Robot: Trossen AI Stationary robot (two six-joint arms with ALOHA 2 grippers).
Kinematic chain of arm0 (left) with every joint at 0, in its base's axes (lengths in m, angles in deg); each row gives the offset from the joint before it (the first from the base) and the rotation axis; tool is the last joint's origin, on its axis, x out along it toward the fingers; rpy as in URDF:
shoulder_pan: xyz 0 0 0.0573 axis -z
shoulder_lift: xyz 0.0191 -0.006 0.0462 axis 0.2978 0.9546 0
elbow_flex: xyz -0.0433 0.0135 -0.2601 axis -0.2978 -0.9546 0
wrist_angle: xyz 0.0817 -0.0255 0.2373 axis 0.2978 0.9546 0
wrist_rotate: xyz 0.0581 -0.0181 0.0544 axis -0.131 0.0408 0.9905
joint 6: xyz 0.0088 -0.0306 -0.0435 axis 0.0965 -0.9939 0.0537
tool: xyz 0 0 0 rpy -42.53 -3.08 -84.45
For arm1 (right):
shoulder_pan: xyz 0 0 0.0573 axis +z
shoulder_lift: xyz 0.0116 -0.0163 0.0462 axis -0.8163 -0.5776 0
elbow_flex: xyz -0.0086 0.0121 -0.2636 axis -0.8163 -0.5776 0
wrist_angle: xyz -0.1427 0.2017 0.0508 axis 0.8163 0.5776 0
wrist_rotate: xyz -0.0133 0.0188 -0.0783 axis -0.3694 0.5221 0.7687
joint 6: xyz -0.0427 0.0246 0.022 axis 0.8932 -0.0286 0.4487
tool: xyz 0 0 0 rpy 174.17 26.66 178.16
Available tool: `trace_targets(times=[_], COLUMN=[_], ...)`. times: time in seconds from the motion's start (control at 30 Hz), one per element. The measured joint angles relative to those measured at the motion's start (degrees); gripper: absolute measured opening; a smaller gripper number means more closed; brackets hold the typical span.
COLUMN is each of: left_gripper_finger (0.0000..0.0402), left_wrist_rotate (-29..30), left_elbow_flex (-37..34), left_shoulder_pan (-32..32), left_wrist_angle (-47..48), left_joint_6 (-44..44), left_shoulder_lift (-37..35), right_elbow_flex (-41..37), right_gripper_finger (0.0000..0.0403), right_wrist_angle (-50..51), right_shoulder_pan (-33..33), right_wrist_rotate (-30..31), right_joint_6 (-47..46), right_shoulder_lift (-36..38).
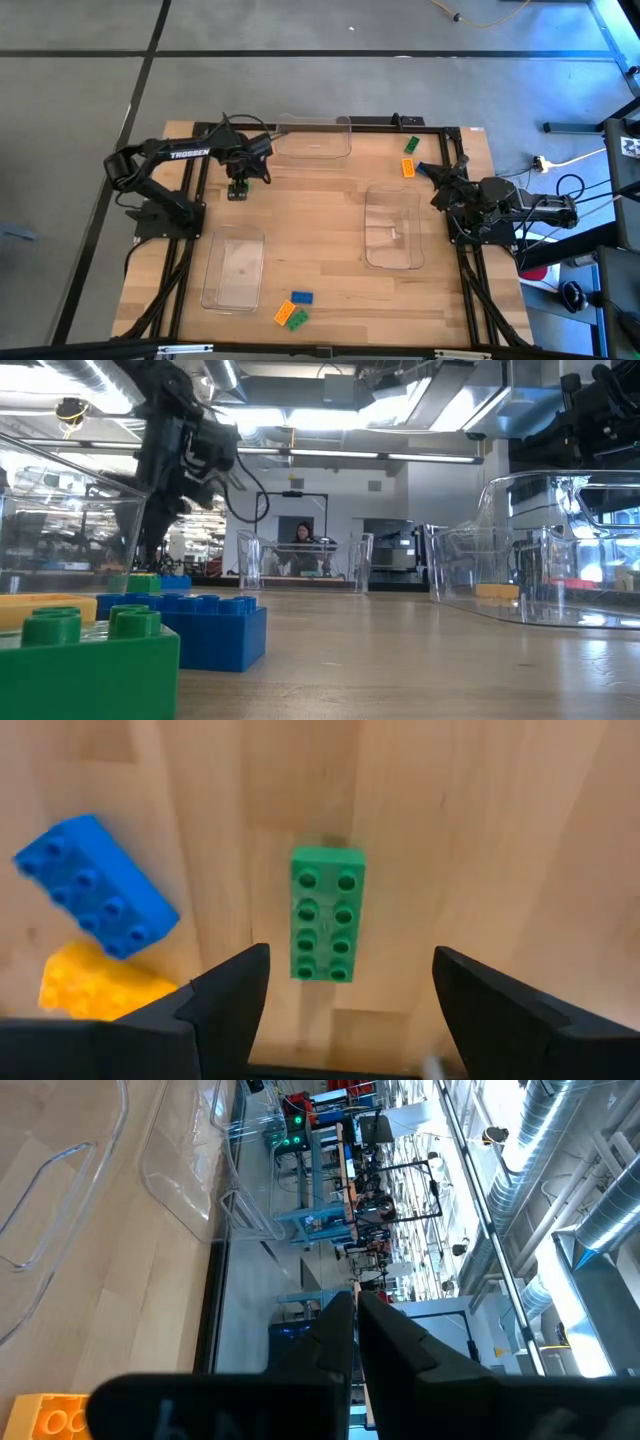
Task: Sort & place blocks by color
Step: Put the top left green block into the bottom right transparent bin
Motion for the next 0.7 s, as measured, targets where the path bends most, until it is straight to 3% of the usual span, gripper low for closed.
trace_targets(times=[0.3, 0.7], left_gripper_finger=[0.0273, 0.0271], left_wrist_rotate=[3.82, 2.83], left_elbow_flex=[-7.81, -13.0], left_shoulder_pan=[0.0, -2.09], left_wrist_angle=[-14.14, -17.14], left_joint_6=[5.74, 6.94], left_shoulder_lift=[-0.02, -0.05], right_elbow_flex=[0.0, 0.0], right_gripper_finger=[0.0023, 0.0023], right_wrist_angle=[0.0, -0.02], right_shoulder_pan=[0.01, 0.0], right_wrist_rotate=[0.0, -0.02], right_joint_6=[0.01, 0.02], right_shoulder_lift=[-0.01, -0.02])
